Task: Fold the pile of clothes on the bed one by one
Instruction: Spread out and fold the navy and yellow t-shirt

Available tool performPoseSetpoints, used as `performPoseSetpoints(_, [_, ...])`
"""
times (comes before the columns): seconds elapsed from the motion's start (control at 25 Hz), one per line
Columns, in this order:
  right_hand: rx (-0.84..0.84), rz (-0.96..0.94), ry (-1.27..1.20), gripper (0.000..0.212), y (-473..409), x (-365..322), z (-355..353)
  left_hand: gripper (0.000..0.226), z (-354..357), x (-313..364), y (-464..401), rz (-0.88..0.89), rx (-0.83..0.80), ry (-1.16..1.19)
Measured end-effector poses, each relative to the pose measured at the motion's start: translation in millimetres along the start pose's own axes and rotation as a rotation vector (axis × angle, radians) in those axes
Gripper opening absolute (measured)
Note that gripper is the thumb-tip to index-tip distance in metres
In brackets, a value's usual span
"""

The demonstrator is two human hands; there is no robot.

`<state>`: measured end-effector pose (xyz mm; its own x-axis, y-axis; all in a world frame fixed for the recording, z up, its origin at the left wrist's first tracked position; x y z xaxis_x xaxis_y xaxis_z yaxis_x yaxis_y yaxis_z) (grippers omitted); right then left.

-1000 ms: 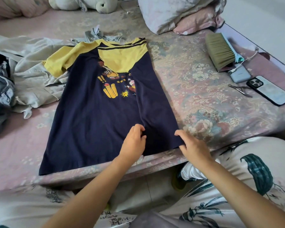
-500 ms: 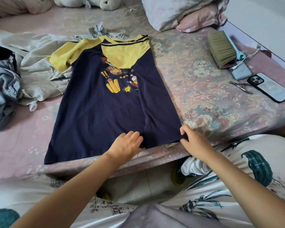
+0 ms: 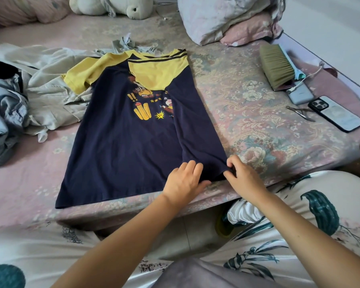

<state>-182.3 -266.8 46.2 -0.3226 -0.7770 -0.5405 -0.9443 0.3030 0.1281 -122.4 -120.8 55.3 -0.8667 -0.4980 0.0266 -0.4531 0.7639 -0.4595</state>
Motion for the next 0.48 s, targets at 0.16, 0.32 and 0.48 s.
performPoseSetpoints(0.16, [0.008, -0.01, 0.027, 0.016, -0.3, -3.7, -1.5, 0.047, 2.8, 6.5, -0.5, 0.026, -0.067, -0.052])
performPoseSetpoints(0.32, [0.047, -0.064, 0.155, 0.02, 1.7, -6.1, -5.1, 0.041, -19.5, 4.0, -1.0, -0.06, 0.088, 0.052])
performPoseSetpoints(0.48, [0.161, -0.132, 0.24, 0.024, 6.4, -15.3, -4.8, 0.016, -16.2, -5.7, 27.8, -0.239, 0.208, 0.248])
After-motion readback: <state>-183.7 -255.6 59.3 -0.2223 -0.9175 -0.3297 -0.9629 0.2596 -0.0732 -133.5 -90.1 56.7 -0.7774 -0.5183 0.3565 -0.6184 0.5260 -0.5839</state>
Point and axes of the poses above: each hand's wrist, its own y-axis away from the middle knuckle, its own z-axis out of the palm, x = y × z, the point moved 7 cm from there along -y, towards the middle knuckle, and after that the axes turned 5 degrees about -x, right-handed, at the moved point
